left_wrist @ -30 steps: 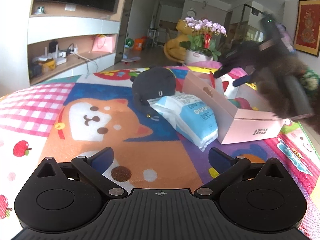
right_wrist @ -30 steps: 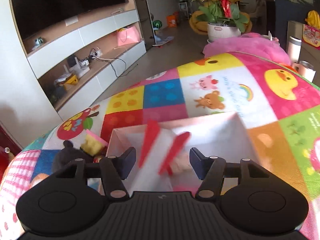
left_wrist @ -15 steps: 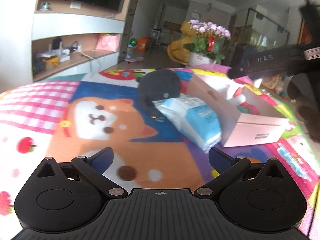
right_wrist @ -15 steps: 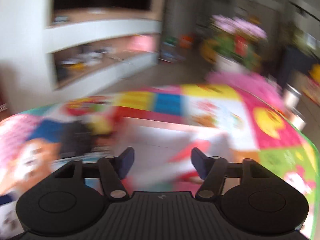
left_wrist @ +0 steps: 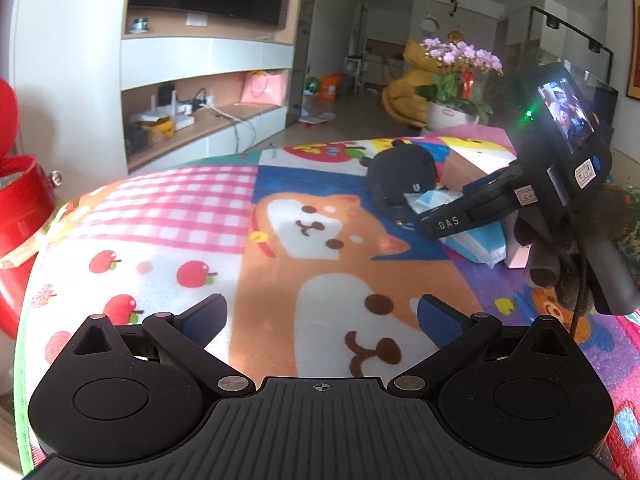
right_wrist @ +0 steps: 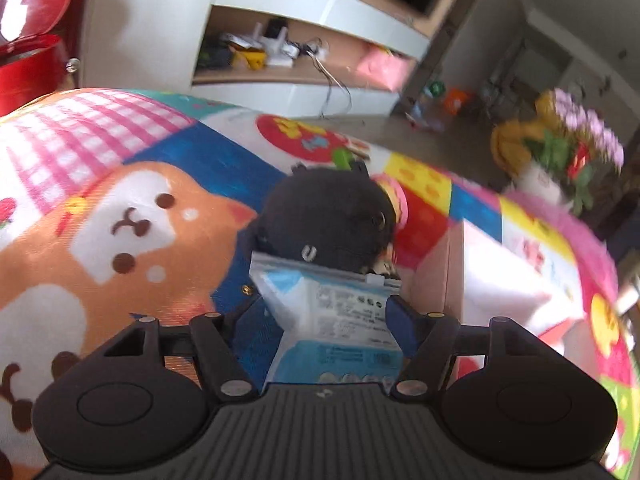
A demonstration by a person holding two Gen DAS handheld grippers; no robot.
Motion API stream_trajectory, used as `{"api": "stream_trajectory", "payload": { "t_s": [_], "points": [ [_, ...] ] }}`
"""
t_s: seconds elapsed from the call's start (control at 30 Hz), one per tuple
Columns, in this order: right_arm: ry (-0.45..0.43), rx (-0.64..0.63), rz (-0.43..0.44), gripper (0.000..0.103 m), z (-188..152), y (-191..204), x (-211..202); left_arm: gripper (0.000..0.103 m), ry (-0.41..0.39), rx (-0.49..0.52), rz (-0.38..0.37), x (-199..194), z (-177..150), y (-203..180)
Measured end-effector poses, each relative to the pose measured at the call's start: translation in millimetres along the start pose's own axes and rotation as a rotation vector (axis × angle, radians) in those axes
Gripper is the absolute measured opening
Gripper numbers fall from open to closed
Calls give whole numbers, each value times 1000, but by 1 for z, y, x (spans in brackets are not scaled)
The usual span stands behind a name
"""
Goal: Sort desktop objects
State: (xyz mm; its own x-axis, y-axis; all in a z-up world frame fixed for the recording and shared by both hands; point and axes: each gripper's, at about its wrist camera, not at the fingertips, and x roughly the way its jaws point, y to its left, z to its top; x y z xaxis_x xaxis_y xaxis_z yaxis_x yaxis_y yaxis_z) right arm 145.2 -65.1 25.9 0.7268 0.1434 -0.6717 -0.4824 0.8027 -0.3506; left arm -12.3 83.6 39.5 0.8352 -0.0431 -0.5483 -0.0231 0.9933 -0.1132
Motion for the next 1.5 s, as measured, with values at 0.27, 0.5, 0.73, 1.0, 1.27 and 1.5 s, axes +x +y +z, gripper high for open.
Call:
{"api": "stream_trajectory", "payload": {
  "t_s": [0.27, 0.5, 0.73, 1.0, 1.27, 1.5],
  "points": [
    [99, 138, 405, 57, -16, -10, -54, 103, 16, 68, -164, -1, -4, -23],
    [-23, 282, 351, 73, 24, -70, -70, 103, -6, 88, -175, 4, 4, -33],
    [78, 617, 254, 80, 92, -124, 45, 103, -64, -26, -99, 15, 28, -4],
    [286, 475, 169, 31, 111, -104, 141, 103, -59, -91, -89, 23, 28, 25],
    [365, 323, 254, 31, 72, -78, 86, 103, -37, -87, -146, 17, 19, 13],
    [340, 276, 379, 30, 16, -58, 1, 103, 33, -30, -181, 15, 4, -11]
  ]
}}
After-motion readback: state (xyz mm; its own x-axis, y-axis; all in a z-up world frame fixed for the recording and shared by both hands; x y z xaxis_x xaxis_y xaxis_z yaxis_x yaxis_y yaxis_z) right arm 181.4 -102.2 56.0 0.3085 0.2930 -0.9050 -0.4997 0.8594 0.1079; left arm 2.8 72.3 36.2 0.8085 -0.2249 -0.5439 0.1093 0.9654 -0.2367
